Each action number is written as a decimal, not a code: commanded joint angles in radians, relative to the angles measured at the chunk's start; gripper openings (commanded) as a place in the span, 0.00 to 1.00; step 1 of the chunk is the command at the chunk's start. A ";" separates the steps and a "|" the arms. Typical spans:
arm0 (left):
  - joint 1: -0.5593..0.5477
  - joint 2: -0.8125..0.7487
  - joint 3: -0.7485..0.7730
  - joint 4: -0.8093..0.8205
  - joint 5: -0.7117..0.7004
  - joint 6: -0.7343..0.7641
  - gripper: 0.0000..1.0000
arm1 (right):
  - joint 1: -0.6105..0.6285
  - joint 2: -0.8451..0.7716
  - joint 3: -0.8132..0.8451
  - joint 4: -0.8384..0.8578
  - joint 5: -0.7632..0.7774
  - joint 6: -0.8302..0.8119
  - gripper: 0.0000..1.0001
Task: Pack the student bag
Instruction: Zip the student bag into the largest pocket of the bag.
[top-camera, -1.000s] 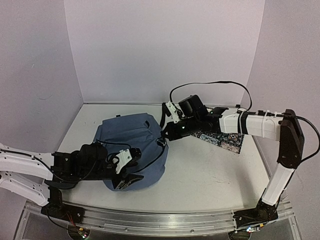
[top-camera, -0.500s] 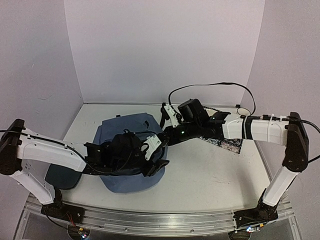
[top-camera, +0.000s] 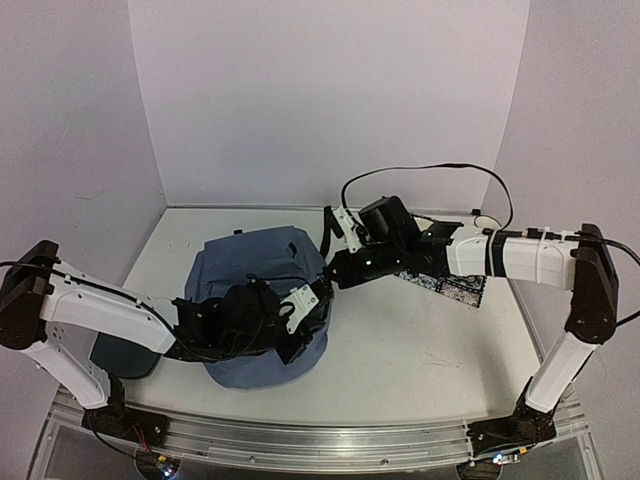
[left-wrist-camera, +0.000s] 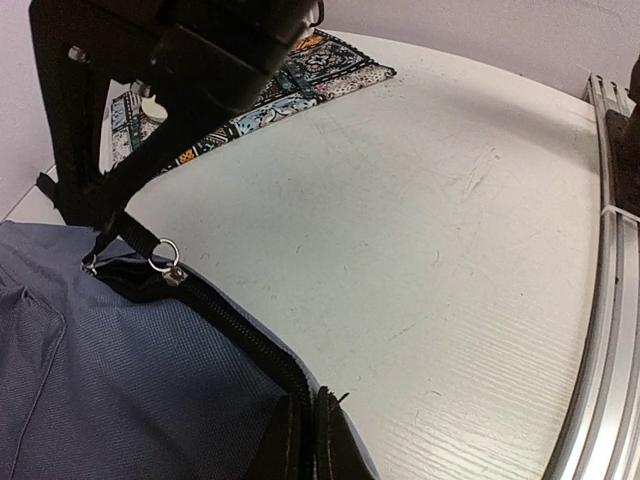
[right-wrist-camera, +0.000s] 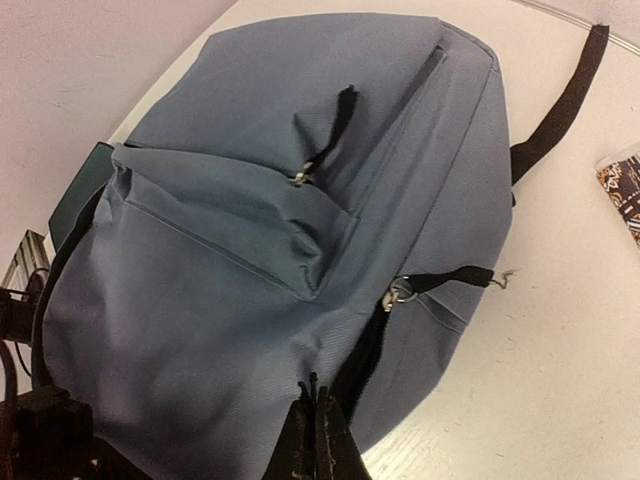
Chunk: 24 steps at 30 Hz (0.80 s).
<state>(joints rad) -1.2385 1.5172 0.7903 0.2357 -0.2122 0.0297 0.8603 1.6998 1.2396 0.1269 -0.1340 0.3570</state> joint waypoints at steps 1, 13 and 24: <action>-0.066 -0.087 -0.063 0.016 0.060 0.017 0.00 | -0.073 0.050 0.097 0.027 0.039 -0.039 0.00; -0.122 -0.087 -0.069 0.020 -0.023 -0.040 0.00 | -0.137 0.316 0.335 0.031 0.028 -0.092 0.00; -0.016 0.032 0.107 0.023 -0.066 -0.107 0.39 | -0.203 0.200 0.270 -0.003 0.066 -0.107 0.57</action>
<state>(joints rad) -1.3000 1.5454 0.8064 0.2334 -0.3016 -0.0285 0.7114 2.0101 1.5311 0.1174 -0.1578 0.2746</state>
